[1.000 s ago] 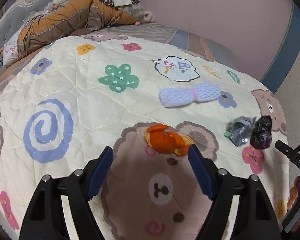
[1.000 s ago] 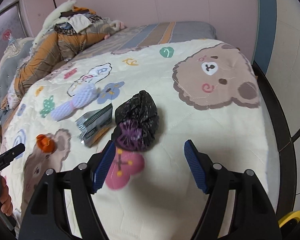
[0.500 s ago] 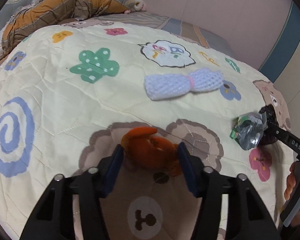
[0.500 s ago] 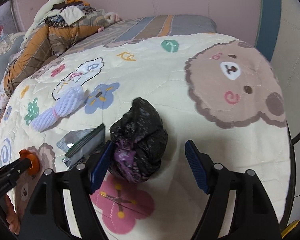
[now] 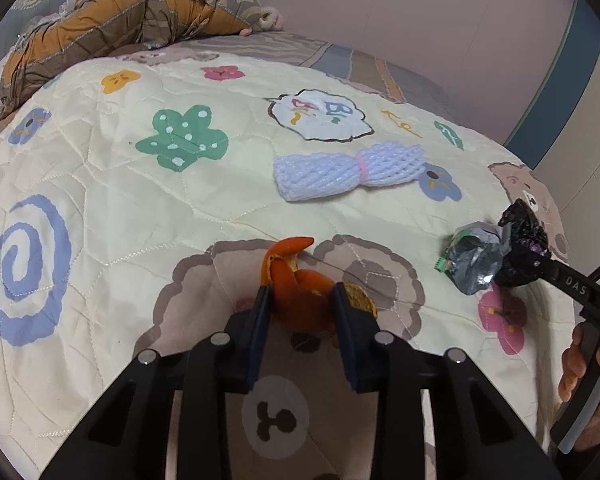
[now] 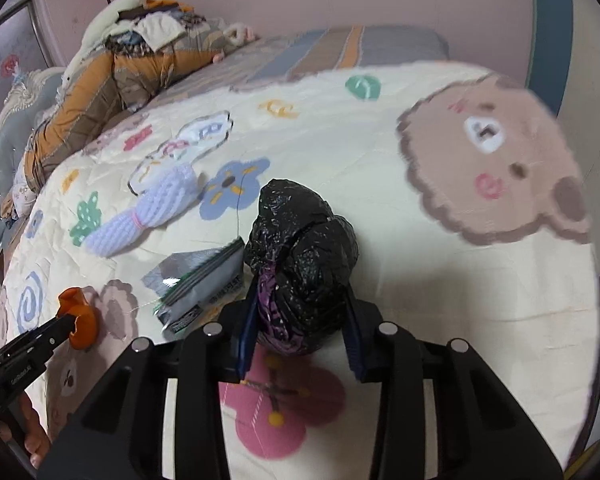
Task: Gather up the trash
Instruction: 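Grasp the orange wrapper with the left tool while the right grasps the black bag, then carry the orange wrapper and black bag to the bin and open both tools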
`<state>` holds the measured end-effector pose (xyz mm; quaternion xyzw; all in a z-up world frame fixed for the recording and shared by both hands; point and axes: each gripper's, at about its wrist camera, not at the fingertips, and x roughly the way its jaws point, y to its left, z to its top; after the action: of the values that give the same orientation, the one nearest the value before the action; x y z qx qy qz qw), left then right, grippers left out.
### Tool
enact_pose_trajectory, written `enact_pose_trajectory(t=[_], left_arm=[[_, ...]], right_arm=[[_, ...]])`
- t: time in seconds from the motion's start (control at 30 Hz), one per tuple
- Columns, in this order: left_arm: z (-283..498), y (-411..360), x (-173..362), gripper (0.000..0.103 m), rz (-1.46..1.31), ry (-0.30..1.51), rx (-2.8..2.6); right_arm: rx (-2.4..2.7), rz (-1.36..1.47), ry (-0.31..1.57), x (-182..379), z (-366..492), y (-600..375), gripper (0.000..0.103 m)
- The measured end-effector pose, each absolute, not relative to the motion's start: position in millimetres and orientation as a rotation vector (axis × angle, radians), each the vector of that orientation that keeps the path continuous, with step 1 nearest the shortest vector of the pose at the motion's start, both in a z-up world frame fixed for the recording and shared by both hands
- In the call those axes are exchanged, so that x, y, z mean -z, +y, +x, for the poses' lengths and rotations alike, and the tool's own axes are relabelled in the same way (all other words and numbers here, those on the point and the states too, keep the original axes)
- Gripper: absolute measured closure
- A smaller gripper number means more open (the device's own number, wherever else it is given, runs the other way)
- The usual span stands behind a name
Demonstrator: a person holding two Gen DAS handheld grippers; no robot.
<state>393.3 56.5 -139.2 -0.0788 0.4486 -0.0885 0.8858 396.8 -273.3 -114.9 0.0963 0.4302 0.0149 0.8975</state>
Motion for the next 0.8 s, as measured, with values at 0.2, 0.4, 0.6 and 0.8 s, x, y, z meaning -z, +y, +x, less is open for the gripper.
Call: enact_pose_trajectory(t=[0.2, 0.4, 0.6, 0.8], left_arm=[[375, 54, 121, 0.074, -0.153, 0.898, 0.208], [349, 52, 101, 0.075, -0.15, 0.871, 0.234], [312, 40, 83, 0.075, -0.114, 0.854, 0.286], [279, 24, 69, 0.075, -0.101, 0.832, 0.332]], right_arm=[[-0.061, 0.211, 0.853, 88, 358, -284, 0.069], [-0.098, 0.213, 0.823, 63, 311, -290, 0.069], [-0.127, 0.203, 0.804, 48, 257, -295, 0.069], [-0.121, 0.211, 0.788, 38, 211, -307, 0.069]])
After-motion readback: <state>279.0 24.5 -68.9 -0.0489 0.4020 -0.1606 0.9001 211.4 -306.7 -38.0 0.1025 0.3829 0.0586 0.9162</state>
